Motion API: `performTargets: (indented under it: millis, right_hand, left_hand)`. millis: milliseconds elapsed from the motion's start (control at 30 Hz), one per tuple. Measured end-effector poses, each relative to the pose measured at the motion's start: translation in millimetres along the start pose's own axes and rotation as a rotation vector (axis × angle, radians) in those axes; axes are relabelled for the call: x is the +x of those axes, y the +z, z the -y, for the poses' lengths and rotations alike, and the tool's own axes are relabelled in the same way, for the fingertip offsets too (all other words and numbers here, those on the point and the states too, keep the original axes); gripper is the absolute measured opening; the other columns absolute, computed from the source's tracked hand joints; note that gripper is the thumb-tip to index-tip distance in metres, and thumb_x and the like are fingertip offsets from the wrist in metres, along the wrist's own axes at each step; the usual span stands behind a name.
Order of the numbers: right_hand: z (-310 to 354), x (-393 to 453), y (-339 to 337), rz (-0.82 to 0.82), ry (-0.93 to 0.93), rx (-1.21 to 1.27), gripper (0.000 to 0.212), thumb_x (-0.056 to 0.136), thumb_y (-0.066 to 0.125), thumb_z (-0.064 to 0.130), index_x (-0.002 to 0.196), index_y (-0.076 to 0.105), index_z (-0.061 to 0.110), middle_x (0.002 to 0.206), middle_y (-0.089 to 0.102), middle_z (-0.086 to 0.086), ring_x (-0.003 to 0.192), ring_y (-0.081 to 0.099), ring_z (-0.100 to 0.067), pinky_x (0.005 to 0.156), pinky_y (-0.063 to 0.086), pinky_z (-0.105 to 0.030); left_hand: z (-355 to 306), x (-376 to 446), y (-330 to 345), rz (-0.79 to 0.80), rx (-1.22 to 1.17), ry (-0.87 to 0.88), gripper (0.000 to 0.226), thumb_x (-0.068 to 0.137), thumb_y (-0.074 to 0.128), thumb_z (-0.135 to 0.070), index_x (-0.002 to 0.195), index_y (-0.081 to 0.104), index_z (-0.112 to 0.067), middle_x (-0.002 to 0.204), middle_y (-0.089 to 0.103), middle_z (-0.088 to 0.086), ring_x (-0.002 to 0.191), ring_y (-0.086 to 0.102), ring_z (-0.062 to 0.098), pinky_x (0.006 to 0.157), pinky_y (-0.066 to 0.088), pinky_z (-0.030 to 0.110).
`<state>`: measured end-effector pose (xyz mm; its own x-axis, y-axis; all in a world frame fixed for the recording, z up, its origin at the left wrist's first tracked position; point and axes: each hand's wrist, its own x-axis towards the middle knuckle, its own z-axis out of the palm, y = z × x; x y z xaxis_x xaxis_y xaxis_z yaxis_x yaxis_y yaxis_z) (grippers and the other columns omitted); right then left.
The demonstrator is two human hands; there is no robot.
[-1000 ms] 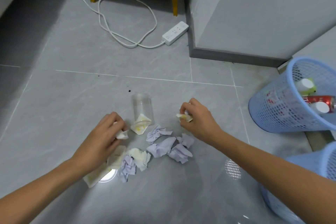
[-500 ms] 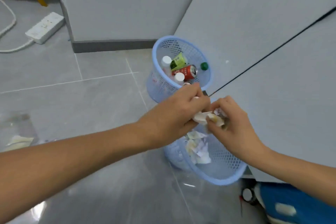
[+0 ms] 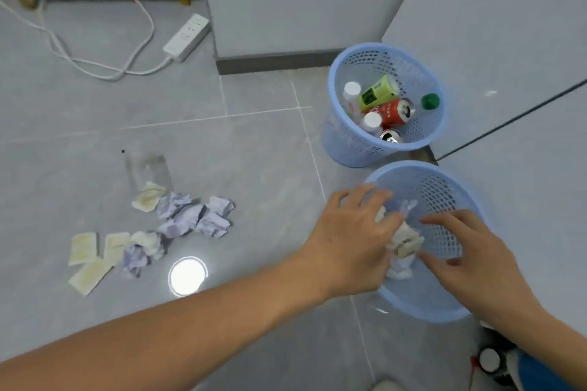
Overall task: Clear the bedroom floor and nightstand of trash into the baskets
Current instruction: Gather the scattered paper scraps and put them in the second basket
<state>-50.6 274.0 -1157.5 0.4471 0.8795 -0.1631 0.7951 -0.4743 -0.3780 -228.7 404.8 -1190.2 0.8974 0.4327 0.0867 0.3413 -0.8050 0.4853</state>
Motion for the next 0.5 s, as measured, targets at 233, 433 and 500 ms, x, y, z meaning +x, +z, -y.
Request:
performTargets:
  millis: [233, 433, 500]
  right_hand:
    - [119, -48, -14, 0.056, -0.135, 0.172, 0.044, 0.081, 0.076, -0.002, 0.114, 0.065, 0.023, 0.111, 0.05, 0.006, 0.1, 0.057, -0.016, 0.083, 0.053, -0.015]
    - [249, -113, 22, 0.37, -0.457, 0.227, 0.043, 0.084, 0.074, 0.008, 0.122, 0.063, 0.025, 0.113, 0.05, 0.008, 0.104, 0.056, -0.018, 0.076, 0.058, -0.037]
    - [284, -137, 40, 0.449, -0.534, 0.19, 0.043, 0.085, 0.073, 0.015, 0.123, 0.06, 0.029, 0.115, 0.049, 0.01, 0.105, 0.056, -0.017, 0.076, 0.058, -0.042]
  left_hand:
    - [-2, -143, -81, -0.177, -0.079, -0.474, 0.047, 0.083, 0.062, -0.036, 0.129, 0.062, -0.024, 0.133, 0.058, 0.0, 0.125, 0.052, 0.024, 0.09, 0.045, 0.041]
    - [-32, -306, -146, -0.253, -0.038, -0.884, 0.039, 0.089, 0.059, -0.038, 0.127, 0.061, -0.027, 0.125, 0.056, -0.006, 0.117, 0.052, 0.019, 0.085, 0.046, 0.036]
    - [-42, -357, -155, -0.295, -0.042, -1.005, 0.036, 0.091, 0.059, -0.038, 0.125, 0.06, -0.029, 0.123, 0.056, -0.007, 0.115, 0.052, 0.018, 0.086, 0.047, 0.034]
